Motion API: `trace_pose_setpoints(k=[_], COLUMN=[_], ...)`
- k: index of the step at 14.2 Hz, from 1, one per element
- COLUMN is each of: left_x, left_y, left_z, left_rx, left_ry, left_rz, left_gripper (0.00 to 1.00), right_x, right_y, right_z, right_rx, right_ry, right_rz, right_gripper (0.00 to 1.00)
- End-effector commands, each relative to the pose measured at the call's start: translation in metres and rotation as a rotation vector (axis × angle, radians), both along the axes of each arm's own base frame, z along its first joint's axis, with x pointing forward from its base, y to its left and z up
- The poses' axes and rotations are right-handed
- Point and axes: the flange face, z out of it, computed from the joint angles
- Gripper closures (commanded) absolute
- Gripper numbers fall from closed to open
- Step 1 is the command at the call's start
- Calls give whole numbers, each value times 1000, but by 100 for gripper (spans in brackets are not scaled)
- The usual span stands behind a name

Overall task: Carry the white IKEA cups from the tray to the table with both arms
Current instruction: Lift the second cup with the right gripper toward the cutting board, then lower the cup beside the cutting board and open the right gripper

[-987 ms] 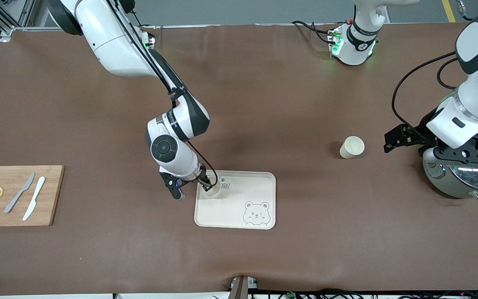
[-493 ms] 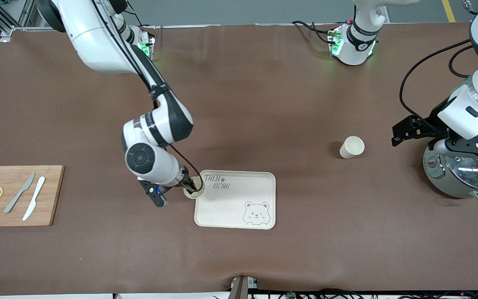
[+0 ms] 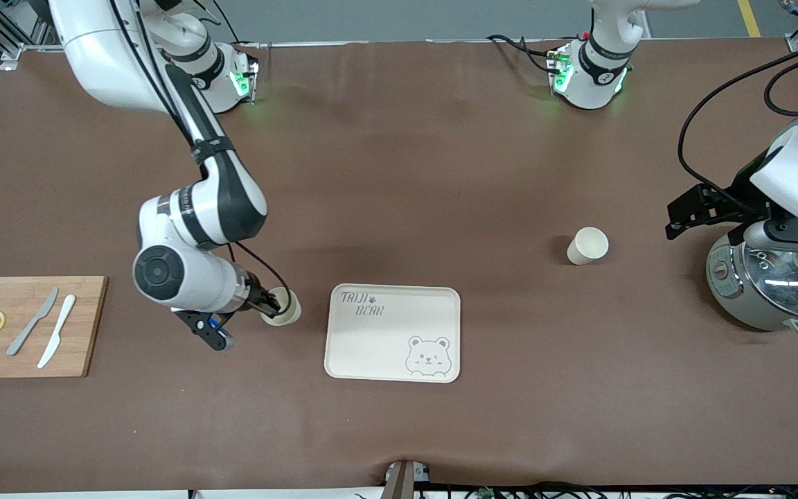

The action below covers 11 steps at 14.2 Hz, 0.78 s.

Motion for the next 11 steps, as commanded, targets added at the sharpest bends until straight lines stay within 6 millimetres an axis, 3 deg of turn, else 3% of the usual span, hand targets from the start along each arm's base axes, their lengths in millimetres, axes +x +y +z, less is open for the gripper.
trace_pose_setpoints(k=[1,4,6,11], left_x=[-4,-3,-2,-2], left_y=[1,4,5,3], left_z=[8,8,6,5], left_rx=[23,25,25,27], left_ry=[-3,-3,0,1], left_rz=[4,4,6,4], left_gripper=[0,0,0,0], right_x=[-18,-23,-25,-33], right_y=[-48,-83,-128,-199], right_z=[6,-2,2,-2], right_rx=[-18,-13,-4,21], right_ry=[4,24,23,28], right_rz=[94,172,244,386], right_gripper=[100,100,100,100])
